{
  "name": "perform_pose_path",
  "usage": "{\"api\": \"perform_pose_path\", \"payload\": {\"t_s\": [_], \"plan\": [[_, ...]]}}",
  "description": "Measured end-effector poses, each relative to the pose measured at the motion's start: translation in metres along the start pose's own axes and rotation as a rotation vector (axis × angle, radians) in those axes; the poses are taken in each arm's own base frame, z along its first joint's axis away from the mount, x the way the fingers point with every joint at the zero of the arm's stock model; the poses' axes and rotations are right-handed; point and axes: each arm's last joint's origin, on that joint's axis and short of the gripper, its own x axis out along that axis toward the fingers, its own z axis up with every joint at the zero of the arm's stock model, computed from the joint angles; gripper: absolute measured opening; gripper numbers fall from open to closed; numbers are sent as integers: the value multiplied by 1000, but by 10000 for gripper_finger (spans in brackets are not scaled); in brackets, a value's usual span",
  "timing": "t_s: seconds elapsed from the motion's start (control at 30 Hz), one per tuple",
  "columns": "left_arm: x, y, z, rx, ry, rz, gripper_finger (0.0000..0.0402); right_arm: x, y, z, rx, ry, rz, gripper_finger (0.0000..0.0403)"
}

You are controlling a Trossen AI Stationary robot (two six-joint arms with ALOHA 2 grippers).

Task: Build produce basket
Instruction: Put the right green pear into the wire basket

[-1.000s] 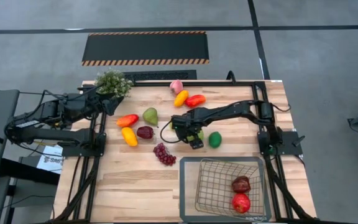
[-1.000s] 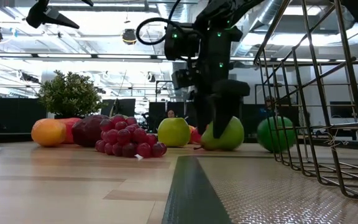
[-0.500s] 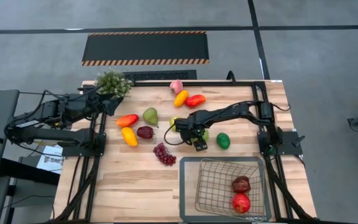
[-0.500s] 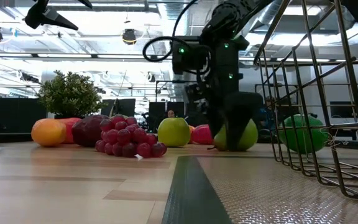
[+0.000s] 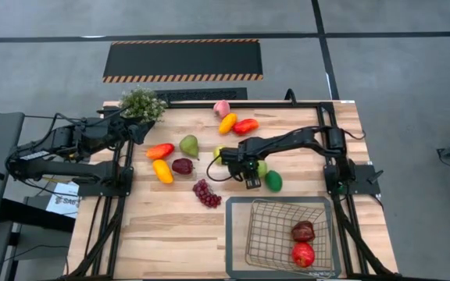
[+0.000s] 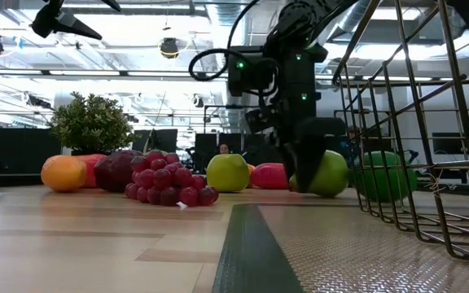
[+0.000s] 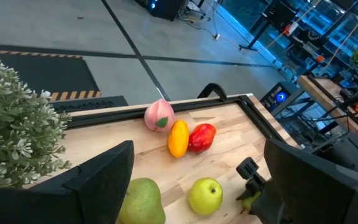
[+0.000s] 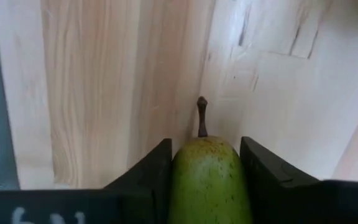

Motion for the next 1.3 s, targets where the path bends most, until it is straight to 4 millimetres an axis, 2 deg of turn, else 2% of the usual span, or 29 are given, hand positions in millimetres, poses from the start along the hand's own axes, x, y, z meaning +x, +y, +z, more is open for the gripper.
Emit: {"api": "perform_pose_path", "payload": {"t_s": [0.13,0.3,0.57,0.7,0.83,1.07,1.3], "plan": [[0,0,0,0,0,1,347,-13,-1,-1,34,-42,-9,154],[0,0,0,-8,0,2,347,-44,-3,-6,100,-125,-25,162],[0,0,0,-12,-2,3,347,-133,6,-35,256,-379,-39,163],[0,0,0,-16,-2,3,347,-179,20,-57,365,-532,-8,168],[0,0,0,-23,-2,3,347,-212,38,-76,483,-668,47,170],[0,0,0,-27,-2,3,347,-240,84,-91,568,-785,198,170],[0,0,0,-16,-1,3,347,-239,140,-93,621,-717,367,171]]}}
